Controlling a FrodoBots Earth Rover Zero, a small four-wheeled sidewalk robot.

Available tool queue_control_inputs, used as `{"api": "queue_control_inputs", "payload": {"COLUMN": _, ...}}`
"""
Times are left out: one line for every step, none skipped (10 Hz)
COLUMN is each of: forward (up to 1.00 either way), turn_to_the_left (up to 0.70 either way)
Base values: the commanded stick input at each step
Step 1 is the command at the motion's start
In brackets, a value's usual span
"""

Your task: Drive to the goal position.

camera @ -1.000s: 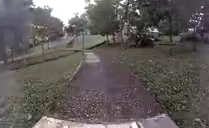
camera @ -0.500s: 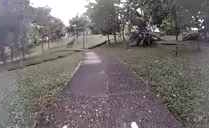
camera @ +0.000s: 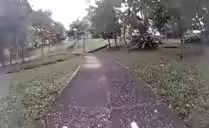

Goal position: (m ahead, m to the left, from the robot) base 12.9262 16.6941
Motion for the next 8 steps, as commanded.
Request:
{"api": "queue_control_inputs", "payload": {"forward": 0.70, "turn_to_the_left": 0.01}}
{"api": "queue_control_inputs", "payload": {"forward": 0.70, "turn_to_the_left": -0.05}}
{"api": "queue_control_inputs", "payload": {"forward": 0.70, "turn_to_the_left": -0.12}}
{"api": "queue_control_inputs", "payload": {"forward": 0.70, "turn_to_the_left": -0.08}}
{"api": "queue_control_inputs", "payload": {"forward": 0.70, "turn_to_the_left": 0.01}}
{"api": "queue_control_inputs", "payload": {"forward": 0.70, "turn_to_the_left": 0.01}}
{"api": "queue_control_inputs", "payload": {"forward": 0.70, "turn_to_the_left": 0.01}}
{"api": "queue_control_inputs", "payload": {"forward": 0.70, "turn_to_the_left": 0.01}}
